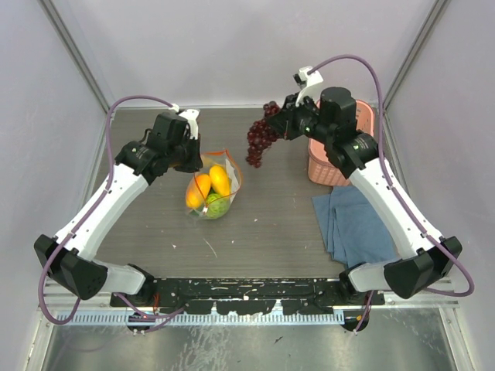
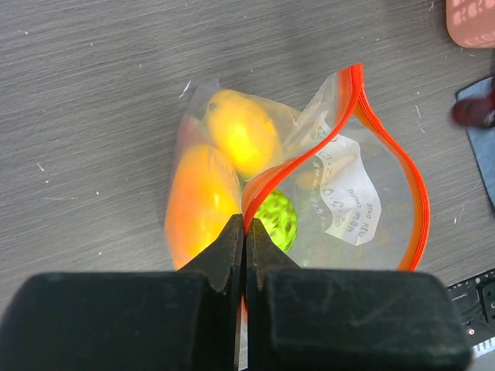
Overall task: Place the food in the zip-top bag and seal the zipper
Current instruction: Place the fake fruit in the zipper food storage bag.
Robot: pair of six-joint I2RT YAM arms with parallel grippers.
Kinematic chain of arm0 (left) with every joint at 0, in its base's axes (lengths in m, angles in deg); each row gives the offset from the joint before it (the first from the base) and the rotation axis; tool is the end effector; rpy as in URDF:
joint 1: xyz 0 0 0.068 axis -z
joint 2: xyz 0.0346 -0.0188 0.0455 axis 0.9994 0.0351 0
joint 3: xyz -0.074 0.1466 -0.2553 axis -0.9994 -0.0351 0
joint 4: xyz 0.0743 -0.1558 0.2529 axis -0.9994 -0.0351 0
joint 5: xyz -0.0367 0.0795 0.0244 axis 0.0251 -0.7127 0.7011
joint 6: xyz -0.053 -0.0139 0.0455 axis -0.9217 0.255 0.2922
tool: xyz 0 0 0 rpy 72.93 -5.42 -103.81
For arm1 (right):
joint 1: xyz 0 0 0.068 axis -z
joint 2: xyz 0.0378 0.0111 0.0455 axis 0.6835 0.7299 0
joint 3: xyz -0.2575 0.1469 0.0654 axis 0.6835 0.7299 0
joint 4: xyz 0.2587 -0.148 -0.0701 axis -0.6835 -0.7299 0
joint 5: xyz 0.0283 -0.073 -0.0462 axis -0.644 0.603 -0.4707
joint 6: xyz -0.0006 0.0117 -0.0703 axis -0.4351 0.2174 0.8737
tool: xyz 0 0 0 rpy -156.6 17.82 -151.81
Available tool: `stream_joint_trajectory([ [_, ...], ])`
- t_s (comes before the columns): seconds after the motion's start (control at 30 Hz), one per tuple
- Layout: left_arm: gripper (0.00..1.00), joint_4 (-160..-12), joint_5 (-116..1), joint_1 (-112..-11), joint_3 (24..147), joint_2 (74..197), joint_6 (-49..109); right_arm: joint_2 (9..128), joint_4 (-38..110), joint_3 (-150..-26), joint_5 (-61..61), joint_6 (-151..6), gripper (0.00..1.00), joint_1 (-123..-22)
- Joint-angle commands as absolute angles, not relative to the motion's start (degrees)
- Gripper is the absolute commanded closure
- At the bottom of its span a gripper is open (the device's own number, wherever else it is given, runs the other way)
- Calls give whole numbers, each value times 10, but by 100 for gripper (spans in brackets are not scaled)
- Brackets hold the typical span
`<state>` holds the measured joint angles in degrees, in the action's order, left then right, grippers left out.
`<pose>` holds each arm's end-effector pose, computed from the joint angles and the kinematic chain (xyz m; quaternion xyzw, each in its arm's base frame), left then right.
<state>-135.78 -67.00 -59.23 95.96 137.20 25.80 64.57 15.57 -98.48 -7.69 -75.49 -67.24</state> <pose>0.2982 -0.1622 0.3983 0.1001 0.9098 -0.1435 0.3764 0.3243 0.1625 0.4775 -0.1803 0.7557 0.2831 0.5623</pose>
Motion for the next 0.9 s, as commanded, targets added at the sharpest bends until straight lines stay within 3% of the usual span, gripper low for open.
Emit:
stream_joint_trajectory([
  [0.0, 100, -1338, -662, -596, 982, 1370, 256, 617, 242, -1029, -137, -773, 99, -712],
  [0.87, 100, -1335, -654, -600, 979, 1367, 252, 673, 478, -954, -354, -962, 99, -814],
])
